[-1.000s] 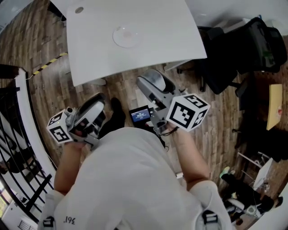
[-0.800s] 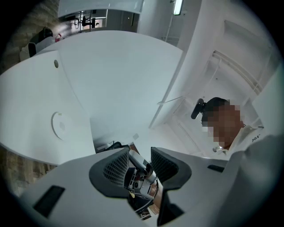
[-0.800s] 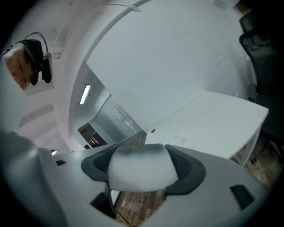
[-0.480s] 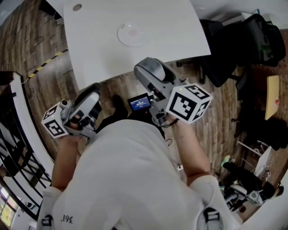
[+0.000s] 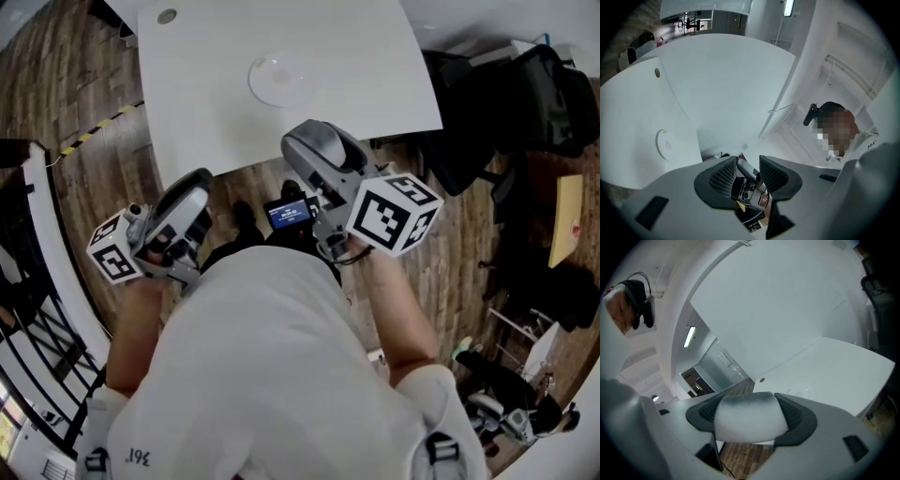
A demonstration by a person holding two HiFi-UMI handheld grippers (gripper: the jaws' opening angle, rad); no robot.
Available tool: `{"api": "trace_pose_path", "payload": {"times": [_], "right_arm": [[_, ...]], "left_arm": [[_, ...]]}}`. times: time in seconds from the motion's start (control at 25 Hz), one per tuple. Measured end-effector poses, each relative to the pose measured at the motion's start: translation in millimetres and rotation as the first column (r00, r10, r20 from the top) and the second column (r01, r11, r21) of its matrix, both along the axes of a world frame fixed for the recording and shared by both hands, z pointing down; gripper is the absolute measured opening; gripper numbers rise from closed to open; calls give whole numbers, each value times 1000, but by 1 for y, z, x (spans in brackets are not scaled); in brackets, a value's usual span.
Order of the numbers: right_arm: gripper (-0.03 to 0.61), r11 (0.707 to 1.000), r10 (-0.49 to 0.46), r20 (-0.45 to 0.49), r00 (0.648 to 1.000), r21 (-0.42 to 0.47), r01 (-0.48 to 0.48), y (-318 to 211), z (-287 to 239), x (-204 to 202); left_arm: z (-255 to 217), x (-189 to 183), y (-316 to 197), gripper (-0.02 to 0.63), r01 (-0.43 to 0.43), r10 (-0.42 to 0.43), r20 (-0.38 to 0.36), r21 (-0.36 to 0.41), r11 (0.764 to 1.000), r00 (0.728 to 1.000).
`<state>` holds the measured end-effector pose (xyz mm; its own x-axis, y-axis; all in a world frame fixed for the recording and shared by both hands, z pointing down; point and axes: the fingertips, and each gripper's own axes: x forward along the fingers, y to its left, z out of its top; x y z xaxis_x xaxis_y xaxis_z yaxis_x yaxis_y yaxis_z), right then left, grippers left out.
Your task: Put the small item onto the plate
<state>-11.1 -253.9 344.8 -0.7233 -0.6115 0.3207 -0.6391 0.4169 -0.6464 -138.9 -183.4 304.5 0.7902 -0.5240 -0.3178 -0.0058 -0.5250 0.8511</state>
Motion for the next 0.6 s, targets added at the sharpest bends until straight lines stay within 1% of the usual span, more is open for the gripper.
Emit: {"api": "trace_pose_path", "payload": {"times": [0.28,0.6], "right_arm": [[318,997,-75,-15,997,20,75,-25,-1,6],[318,994,-108,-32,994,9,109,-47,9,15]], "left_arm": [[3,10,-15,138,81,-81,22,-4,997,997],[11,22,-32,138,122,-121,53,-17,992,991]]}}
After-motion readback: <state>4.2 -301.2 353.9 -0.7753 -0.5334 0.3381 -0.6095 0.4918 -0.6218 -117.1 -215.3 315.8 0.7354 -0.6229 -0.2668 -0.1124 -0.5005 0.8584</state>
